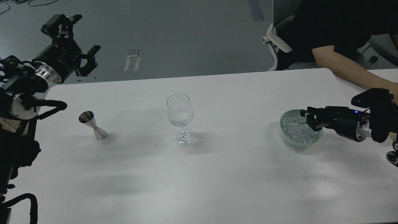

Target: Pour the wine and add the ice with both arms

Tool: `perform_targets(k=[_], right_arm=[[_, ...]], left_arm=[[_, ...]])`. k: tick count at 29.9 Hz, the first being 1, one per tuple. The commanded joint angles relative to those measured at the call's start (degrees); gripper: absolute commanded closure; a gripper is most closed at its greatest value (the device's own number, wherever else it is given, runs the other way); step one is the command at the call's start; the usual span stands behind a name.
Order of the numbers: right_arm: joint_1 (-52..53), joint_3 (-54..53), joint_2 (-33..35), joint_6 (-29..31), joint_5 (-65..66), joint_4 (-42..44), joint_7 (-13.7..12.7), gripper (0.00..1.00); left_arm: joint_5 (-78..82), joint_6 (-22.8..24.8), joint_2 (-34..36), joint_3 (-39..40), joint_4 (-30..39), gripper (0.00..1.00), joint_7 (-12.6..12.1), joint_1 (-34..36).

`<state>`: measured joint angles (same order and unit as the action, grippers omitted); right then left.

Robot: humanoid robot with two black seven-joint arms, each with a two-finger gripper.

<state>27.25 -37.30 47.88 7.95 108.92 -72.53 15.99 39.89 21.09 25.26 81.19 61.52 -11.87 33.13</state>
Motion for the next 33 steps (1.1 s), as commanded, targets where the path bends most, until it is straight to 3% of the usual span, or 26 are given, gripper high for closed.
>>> perform_targets(k=[1, 11, 19, 33], right_arm=[[-0.8, 0.0, 1.7, 1.5, -0.5, -1.5, 0.0, 0.70], [-1.8, 0.0, 2.7, 3.7, -0.5, -3.1, -0.1, 0.67], [-1.9, 0.0, 2.7, 3.7, -0.4, -2.7, -0.1, 0.55], [-3.4, 0.2, 2.0, 3.8, -0.1, -2.0, -0.2, 0.53]], left_arm=[[0.0, 0.0, -0.1, 0.0, 0.0, 0.02, 0.0, 0.0], [0.0, 0.0, -0.7, 0.0, 0.0, 0.02, 0.0, 0.0], [0.0, 0.0, -2.0, 0.0, 0.0, 0.02, 0.1, 0.4], [0.0, 0.0, -2.2, 0.0, 0.0, 0.02, 0.1, 0.4]])
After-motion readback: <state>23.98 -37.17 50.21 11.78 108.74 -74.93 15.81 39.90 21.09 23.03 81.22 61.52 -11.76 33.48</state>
